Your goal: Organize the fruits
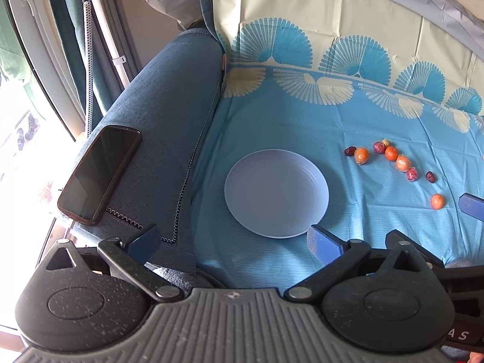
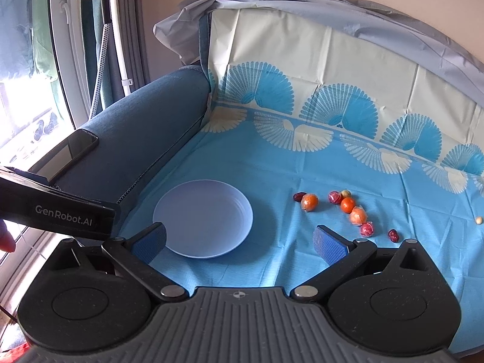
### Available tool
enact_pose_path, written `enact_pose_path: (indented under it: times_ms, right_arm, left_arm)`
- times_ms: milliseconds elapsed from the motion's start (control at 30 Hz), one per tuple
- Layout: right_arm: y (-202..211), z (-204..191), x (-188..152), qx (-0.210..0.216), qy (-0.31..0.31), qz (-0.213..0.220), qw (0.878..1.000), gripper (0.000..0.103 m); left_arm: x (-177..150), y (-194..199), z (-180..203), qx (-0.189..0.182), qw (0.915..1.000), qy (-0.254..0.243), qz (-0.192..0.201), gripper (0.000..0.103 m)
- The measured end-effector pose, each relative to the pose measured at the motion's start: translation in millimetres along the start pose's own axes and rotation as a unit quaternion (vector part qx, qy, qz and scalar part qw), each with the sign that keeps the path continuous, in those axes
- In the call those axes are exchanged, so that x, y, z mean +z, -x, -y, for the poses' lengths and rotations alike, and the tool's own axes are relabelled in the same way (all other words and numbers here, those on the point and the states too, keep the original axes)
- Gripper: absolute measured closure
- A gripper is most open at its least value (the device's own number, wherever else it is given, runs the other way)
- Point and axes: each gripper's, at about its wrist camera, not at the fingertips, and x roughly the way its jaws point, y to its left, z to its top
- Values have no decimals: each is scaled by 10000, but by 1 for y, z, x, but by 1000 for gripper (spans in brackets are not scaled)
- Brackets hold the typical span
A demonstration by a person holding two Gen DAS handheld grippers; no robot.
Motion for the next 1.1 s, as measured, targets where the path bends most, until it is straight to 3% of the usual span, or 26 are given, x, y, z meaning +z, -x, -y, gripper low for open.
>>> enact_pose_path:
  times_ms: [800, 967, 1100]
  right_arm:
    - [-20, 14, -3, -15, -22, -57, 10000, 1]
    - [-37, 43, -10, -222, -283, -8, 9994, 1]
    - [-54, 95, -23, -717, -763, 58, 9945, 1]
  left_arm:
    - [5, -20, 6, -9, 9998, -56, -202, 0]
    - [15, -39, 29, -177, 9992, -182, -318, 0]
    - [27, -61, 61, -644, 9964, -343, -420, 0]
